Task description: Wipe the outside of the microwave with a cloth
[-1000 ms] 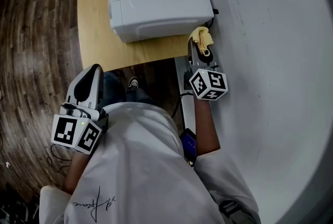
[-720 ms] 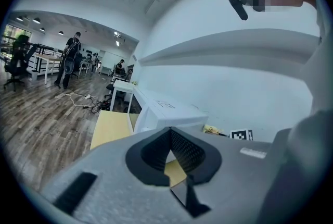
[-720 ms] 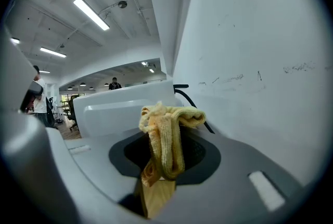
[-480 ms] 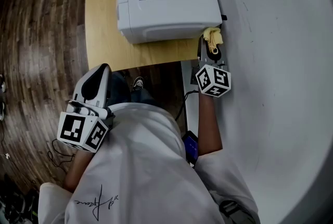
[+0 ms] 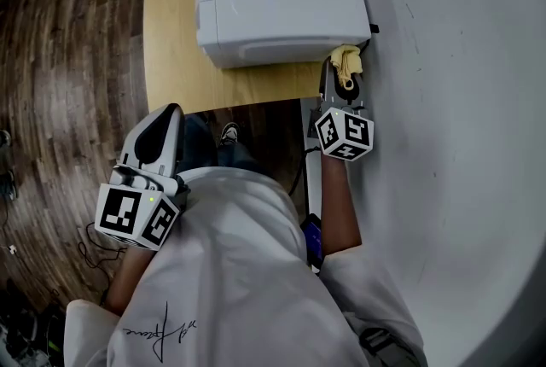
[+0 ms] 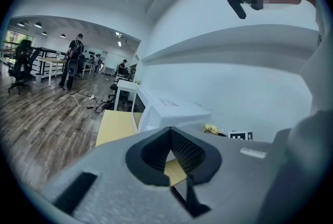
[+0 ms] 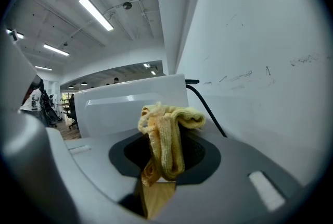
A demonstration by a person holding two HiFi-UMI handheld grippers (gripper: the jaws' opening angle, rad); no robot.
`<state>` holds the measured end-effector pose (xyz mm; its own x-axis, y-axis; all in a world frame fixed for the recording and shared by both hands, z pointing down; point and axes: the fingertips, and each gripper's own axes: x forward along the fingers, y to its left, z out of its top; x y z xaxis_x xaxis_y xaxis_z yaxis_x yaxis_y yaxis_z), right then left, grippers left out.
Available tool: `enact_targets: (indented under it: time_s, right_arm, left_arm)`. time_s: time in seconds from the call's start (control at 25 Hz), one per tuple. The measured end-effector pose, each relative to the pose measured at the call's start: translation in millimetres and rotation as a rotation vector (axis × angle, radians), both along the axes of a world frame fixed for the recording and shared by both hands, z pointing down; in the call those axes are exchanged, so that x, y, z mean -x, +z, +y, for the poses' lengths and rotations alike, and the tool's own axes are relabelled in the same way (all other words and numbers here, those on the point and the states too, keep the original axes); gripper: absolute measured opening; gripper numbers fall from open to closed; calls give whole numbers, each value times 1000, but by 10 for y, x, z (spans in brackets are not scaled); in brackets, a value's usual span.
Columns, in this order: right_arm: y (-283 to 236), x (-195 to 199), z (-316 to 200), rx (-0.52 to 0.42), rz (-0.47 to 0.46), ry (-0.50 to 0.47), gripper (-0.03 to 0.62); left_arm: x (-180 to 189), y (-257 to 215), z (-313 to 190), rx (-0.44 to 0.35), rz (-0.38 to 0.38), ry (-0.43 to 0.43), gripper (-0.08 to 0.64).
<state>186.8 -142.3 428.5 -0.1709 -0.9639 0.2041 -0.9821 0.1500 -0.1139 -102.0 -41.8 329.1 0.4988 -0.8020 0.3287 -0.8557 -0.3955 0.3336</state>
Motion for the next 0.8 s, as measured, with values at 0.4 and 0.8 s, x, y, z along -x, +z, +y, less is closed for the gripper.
enact_targets:
  time_s: [0.4, 0.8]
  right_arm:
    - [36, 249, 74, 15, -20, -46, 118]
    - [51, 692, 124, 19, -39, -139, 120]
  left_arm:
    - [-31, 14, 0, 6, -4, 6, -9]
    - [-11, 10, 18, 1, -21, 14, -9]
